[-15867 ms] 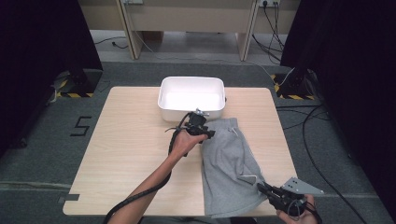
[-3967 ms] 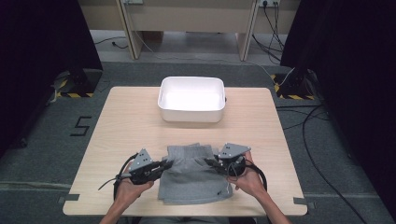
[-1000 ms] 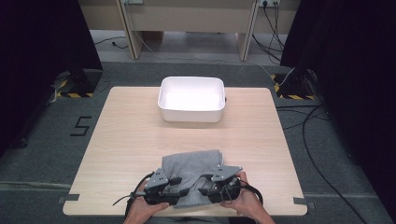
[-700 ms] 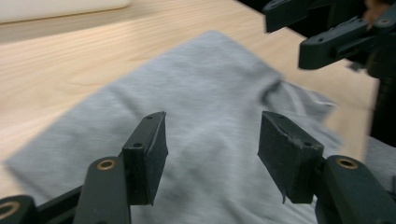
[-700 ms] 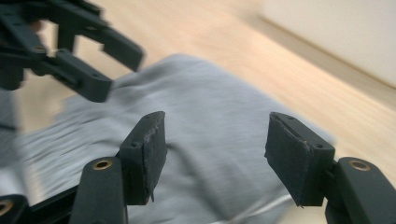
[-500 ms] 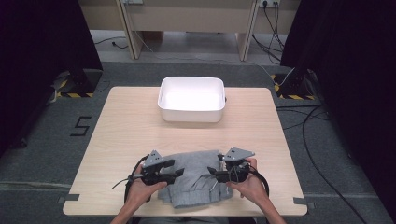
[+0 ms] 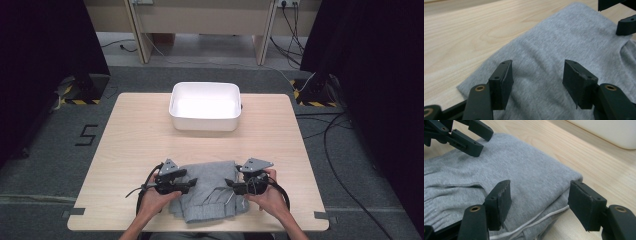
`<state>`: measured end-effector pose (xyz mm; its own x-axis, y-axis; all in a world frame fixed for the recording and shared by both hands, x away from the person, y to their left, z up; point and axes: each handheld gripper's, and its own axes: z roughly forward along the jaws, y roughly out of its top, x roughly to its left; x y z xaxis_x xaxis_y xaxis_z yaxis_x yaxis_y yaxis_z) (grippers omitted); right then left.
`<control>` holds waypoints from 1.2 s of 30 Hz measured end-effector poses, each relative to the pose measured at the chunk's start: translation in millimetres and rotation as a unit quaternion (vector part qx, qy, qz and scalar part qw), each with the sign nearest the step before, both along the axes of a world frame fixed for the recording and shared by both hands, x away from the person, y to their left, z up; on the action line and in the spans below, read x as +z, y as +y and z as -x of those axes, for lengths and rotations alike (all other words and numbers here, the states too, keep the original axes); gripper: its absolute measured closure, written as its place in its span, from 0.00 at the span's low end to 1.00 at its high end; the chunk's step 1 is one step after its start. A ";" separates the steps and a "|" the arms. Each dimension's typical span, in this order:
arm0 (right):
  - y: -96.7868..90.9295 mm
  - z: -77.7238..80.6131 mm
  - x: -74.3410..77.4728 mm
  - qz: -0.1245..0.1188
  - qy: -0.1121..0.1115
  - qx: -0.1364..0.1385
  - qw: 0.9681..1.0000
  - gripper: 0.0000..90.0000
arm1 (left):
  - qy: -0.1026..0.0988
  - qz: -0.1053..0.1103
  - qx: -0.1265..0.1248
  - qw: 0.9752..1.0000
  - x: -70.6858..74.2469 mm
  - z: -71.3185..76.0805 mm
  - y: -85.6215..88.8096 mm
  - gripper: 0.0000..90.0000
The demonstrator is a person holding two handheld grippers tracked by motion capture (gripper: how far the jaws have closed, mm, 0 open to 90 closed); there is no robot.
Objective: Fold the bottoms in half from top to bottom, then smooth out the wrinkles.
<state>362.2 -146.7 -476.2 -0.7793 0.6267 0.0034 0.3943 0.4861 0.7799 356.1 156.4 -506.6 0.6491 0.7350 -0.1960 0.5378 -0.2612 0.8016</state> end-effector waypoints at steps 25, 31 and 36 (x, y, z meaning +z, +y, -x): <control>-0.7 -6.5 -21.0 0.014 0.039 0.002 0.999 0.40 | -0.005 -0.059 0.014 0.998 -10.1 -3.0 12.9 0.46; -6.4 -4.1 -8.3 0.017 0.022 -0.015 1.000 0.40 | -0.020 -0.045 0.021 0.999 1.0 2.3 14.2 0.45; -4.8 -4.8 4.1 -0.021 -0.010 -0.011 1.000 0.40 | -0.033 -0.035 0.001 0.999 13.8 15.2 3.1 0.46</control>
